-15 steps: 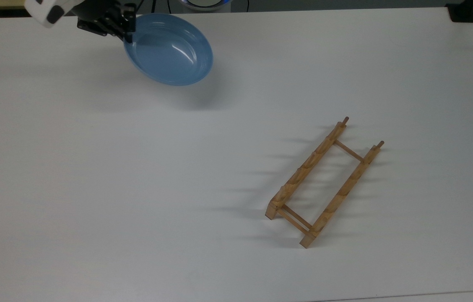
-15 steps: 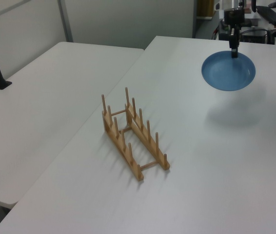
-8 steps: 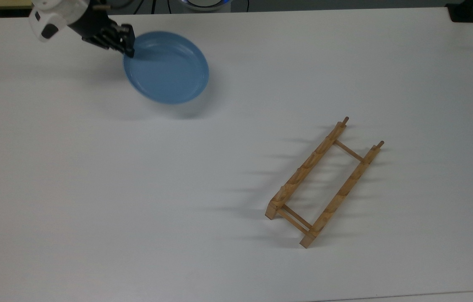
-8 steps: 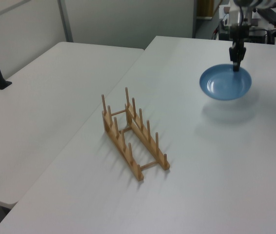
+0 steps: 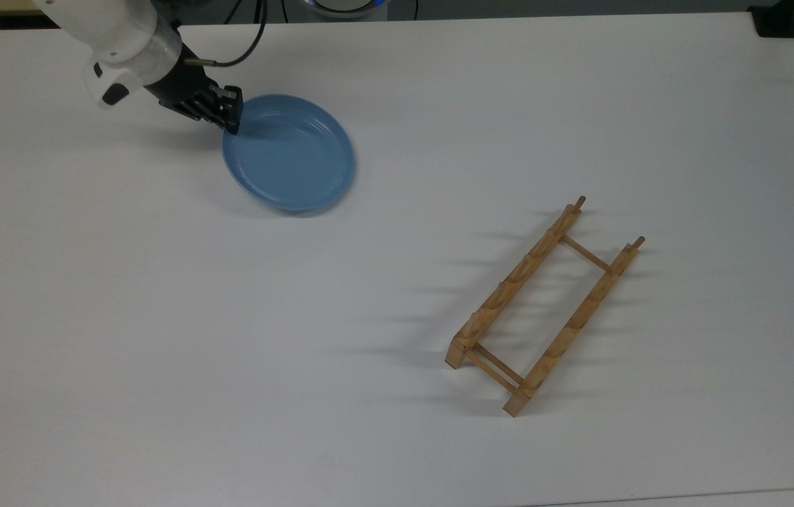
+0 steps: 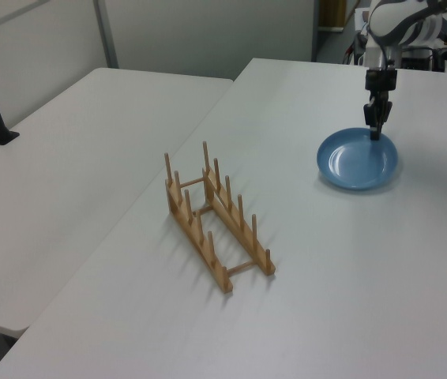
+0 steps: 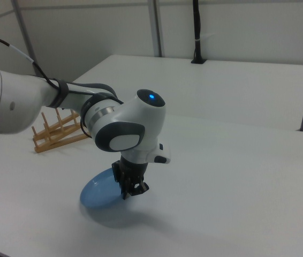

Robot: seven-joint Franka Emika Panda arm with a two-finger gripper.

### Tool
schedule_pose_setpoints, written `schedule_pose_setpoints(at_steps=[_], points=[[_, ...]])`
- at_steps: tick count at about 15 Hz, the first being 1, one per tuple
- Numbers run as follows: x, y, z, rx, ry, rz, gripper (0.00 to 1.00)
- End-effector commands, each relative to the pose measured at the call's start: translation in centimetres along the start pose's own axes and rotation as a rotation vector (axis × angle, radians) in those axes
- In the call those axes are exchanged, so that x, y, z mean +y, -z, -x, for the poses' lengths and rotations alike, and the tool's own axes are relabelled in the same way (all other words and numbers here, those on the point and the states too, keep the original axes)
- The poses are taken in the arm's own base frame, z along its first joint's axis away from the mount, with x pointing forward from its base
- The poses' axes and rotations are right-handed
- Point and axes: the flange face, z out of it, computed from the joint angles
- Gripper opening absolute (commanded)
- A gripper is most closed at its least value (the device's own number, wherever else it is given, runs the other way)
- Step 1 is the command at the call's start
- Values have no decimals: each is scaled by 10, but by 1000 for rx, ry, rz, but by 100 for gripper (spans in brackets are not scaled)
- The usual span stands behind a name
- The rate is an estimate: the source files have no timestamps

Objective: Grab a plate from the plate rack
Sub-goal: 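Lower the plate flat onto the table and open the gripper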

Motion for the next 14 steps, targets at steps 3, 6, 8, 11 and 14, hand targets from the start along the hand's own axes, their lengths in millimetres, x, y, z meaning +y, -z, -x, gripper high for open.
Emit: schedule_pose_setpoints(at_steps=[3,6,8,11,14], points=[[-7,-11,0,-13,7,13,15],[-6,-11,0,-24,20,36,60],[-6,-9,1,-35,28,46,75],[-13,16,2,-34,32,35,100],[-31,76,10,-25,48,15,100]])
